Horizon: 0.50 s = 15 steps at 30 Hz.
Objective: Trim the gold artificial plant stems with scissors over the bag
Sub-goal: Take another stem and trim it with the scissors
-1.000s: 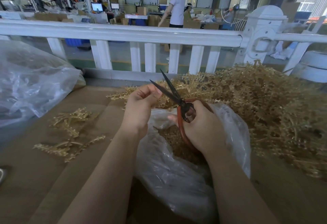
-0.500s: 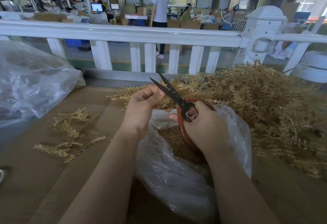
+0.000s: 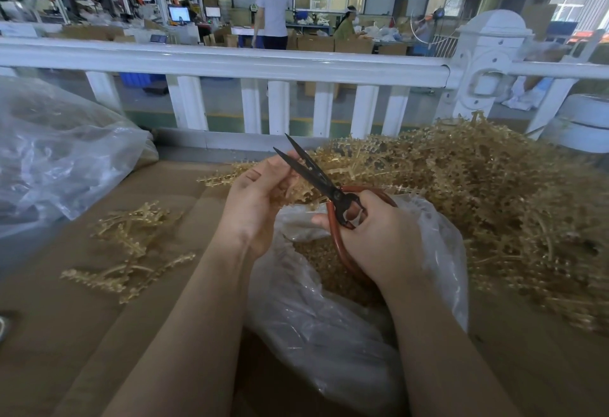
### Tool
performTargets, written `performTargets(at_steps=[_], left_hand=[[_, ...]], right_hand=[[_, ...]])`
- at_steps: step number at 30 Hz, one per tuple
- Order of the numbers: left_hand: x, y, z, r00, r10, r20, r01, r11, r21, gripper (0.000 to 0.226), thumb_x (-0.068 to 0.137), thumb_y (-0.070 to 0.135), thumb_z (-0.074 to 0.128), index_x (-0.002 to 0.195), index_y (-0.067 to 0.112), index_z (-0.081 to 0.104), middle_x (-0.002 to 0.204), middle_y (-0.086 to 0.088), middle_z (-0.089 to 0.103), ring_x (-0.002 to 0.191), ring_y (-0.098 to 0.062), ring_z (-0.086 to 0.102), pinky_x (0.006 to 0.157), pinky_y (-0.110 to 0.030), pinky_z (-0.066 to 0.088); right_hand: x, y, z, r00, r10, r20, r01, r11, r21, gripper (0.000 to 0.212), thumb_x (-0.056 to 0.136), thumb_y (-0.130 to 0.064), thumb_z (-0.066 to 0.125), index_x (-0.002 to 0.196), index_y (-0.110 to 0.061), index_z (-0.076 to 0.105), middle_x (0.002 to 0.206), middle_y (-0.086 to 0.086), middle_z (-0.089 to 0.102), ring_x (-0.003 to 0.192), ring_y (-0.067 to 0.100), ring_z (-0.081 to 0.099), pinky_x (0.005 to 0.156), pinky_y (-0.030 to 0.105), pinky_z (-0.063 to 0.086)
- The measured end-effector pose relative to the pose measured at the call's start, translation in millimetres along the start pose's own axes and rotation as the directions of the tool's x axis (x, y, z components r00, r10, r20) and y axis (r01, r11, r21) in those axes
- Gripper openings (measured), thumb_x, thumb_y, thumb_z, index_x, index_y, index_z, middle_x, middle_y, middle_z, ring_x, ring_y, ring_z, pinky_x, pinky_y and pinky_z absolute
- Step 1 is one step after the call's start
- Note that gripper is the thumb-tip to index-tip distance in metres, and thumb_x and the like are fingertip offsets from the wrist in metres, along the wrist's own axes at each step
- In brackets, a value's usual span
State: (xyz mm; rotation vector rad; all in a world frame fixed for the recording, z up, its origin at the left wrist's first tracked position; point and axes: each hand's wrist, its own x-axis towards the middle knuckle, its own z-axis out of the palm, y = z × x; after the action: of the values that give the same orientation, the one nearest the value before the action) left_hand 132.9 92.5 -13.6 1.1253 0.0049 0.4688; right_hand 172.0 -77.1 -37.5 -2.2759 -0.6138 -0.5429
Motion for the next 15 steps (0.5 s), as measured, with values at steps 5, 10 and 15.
performTargets(at_steps=[5,10,15], left_hand=[[1.9,0.1,-6.3,0.997,-0.002,0.080,0.006,0.999,-0.047,0.027,0.088,0.015,0.064,0.113,0.009,0.070,0.099,0.002,0.076,0.084,-0.003,0.068,0.077,-0.016,0.051],[1.8,1.8,-4.6,0.997,0.014,0.076,-0.011,0.999,-0.049,0.036,0.078,0.008,0.069,0.114,0.007,0.068,0.101,-0.002,0.076,0.093,-0.010,0.071,0.079,-0.017,0.052],[3.5,5.0,-3.6,0.991,0.133,0.017,-0.134,0.990,0.051,0.025,0.083,-0.003,0.066,0.105,0.008,0.065,0.079,0.003,0.075,0.070,-0.006,0.069,0.066,-0.017,0.052]], right_hand=[[1.1,0.0,-0.7,0.999,0.044,0.022,-0.044,0.999,0.016,0.080,0.058,-0.095,0.037,0.084,-0.024,0.064,0.074,-0.014,0.064,0.070,0.001,0.058,0.066,0.032,0.056],[0.7,0.0,-0.7,1.000,0.028,0.012,-0.028,1.000,0.013,0.075,0.060,-0.094,0.039,0.078,-0.025,0.061,0.070,-0.015,0.061,0.066,-0.001,0.056,0.063,0.030,0.055],[1.1,-0.8,-0.7,1.000,0.007,-0.008,-0.007,1.000,0.004,0.071,0.061,-0.093,0.040,0.072,-0.025,0.057,0.066,-0.015,0.057,0.062,-0.002,0.053,0.055,0.024,0.048]])
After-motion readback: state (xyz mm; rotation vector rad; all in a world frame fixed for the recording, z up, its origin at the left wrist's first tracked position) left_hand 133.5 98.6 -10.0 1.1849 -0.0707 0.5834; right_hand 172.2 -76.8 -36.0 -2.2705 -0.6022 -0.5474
